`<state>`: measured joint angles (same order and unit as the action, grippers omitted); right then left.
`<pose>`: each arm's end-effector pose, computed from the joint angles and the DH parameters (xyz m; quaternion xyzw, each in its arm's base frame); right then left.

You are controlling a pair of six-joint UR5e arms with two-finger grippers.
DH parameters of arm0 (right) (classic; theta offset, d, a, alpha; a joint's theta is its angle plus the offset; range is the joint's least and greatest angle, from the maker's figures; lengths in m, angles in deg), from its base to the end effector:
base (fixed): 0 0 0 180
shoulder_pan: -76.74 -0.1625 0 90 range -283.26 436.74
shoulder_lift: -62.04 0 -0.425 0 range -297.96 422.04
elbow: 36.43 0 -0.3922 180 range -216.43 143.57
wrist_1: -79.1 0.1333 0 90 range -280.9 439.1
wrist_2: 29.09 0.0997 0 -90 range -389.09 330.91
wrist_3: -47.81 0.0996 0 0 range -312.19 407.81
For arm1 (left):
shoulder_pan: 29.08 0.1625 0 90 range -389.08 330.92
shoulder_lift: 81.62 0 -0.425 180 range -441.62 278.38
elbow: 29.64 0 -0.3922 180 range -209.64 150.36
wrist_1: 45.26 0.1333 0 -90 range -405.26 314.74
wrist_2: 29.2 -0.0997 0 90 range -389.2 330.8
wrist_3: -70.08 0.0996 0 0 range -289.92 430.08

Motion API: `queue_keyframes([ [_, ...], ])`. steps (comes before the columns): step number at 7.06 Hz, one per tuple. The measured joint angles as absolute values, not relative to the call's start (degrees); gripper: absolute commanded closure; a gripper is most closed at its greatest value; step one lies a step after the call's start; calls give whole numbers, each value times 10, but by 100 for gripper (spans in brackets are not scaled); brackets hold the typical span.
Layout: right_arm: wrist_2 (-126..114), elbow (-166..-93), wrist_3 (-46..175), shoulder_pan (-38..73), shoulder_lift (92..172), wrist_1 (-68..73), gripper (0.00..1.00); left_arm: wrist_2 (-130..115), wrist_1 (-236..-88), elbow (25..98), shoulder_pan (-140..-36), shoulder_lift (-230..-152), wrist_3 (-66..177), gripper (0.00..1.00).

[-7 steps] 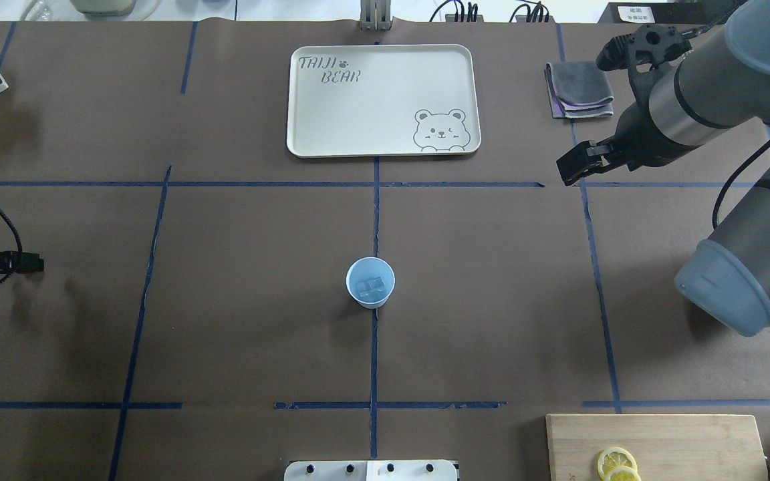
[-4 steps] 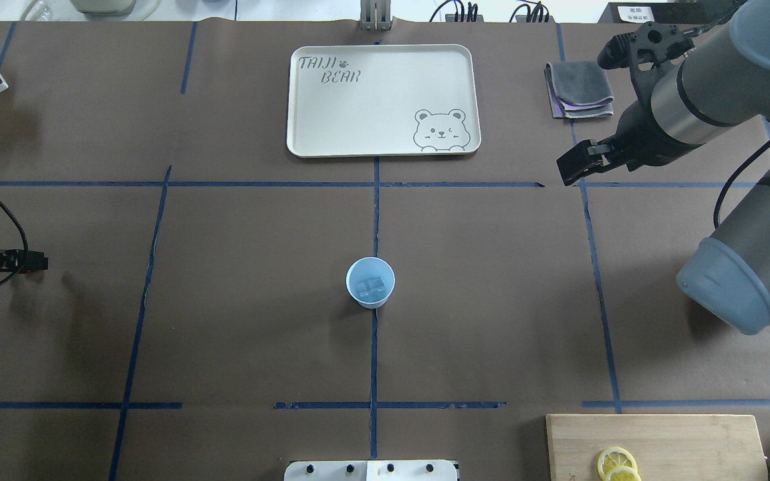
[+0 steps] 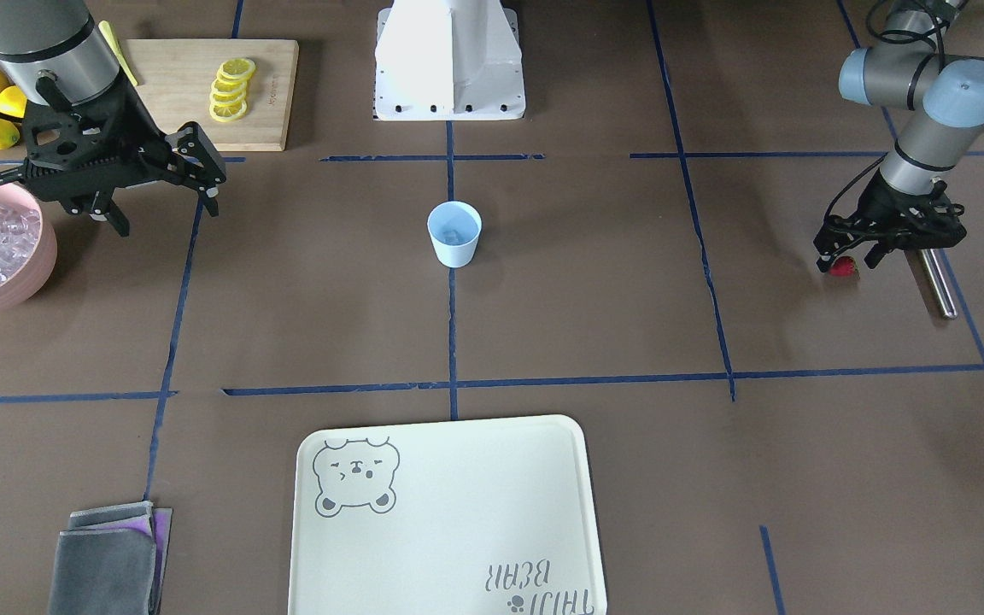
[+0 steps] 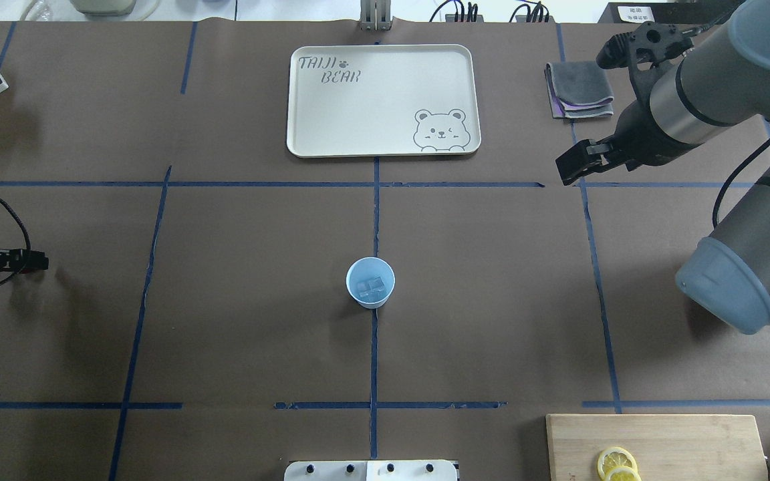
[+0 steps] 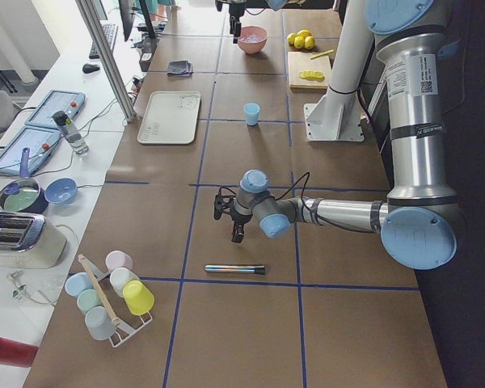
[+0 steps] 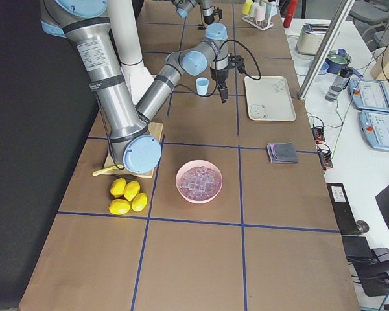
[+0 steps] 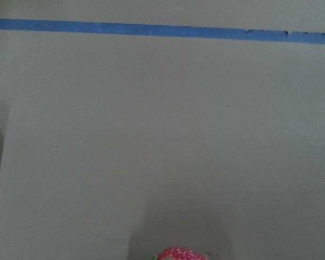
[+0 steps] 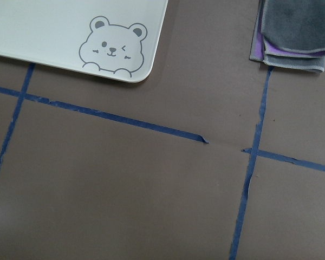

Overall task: Mash ice and strawberries in cup
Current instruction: 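Close the left gripper on the red strawberry, then carry the strawberry with the left gripper over the light-blue cup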

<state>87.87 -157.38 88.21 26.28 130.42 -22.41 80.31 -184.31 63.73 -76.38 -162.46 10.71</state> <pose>-0.2684 -0.4636 0.2476 0.1211 -0.3864 -0.0749 0.9113 0.2381 -0.4055 0.6217 0.1060 0.3815 -0.0710 0.9155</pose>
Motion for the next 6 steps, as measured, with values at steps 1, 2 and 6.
queue_keyframes([
  [1, 879, -1574, 882, 263, 1304, -224, 1, 803, -1843, 637, -764, -1624, 106, 49],
  [2, 879, -1574, 882, 263, 1304, -224, 1, 803, -1843, 637, -765, -1624, 105, 70],
  [6, 880, -1580, 882, 262, 1303, -224, 1, 822, -1841, 656, -778, -1614, 106, 100],
])
